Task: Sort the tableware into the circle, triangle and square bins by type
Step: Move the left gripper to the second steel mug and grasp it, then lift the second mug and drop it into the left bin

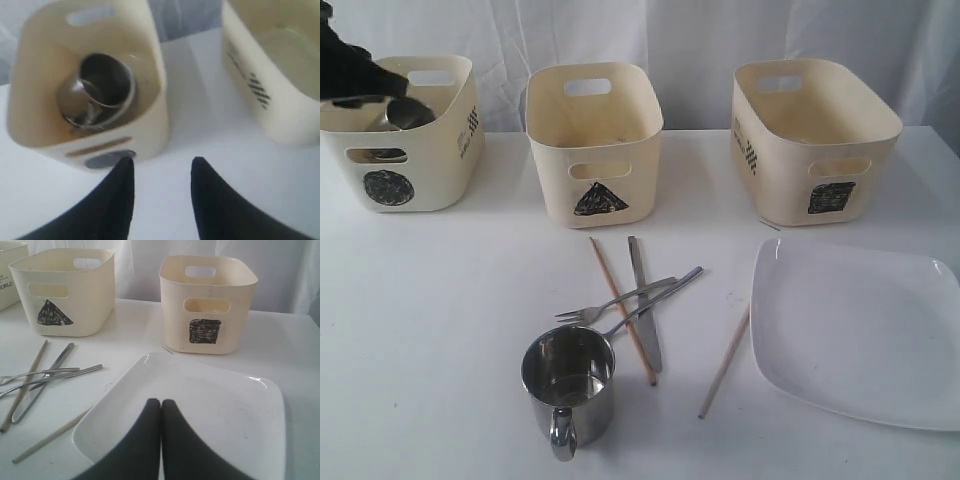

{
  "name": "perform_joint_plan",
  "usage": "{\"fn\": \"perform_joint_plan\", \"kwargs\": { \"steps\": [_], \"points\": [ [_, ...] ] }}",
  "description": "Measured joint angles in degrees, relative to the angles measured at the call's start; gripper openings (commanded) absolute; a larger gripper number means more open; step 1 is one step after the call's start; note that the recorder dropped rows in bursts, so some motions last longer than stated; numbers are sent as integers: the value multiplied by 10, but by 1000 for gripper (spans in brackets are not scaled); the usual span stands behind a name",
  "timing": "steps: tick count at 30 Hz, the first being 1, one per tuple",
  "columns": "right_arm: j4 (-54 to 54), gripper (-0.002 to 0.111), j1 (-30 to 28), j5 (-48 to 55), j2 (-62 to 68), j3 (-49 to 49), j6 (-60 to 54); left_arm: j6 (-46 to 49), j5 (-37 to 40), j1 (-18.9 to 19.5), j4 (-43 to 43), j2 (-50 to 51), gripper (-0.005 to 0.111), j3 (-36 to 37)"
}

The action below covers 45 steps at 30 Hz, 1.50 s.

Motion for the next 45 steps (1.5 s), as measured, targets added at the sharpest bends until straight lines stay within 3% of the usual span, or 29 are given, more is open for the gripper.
{"fn": "perform_joint_plan", "kwargs": {
  "steps": [3,10,15,25,29,41,43,45],
  "points": [
    [0,0,0,0,0,0,0,1,26,-39,-9,-33,46,49],
    [0,0,0,0,0,0,0,2,92,-100,-74,-25,67,106],
    [0,0,0,0,0,0,0,12,107,-147,-133,0,68,116],
    [0,0,0,0,0,0,0,18,154,-248,-158,41,68,116],
    [0,0,0,0,0,0,0,21,177,-266,-160,41,68,116],
    [0,0,0,0,0,0,0,38,243,-269,-173,43,67,116],
    [0,0,0,0,0,0,0,41,233,-274,-174,54,61,116],
    [0,0,0,0,0,0,0,46,219,-280,-174,71,46,116]
  ]
}}
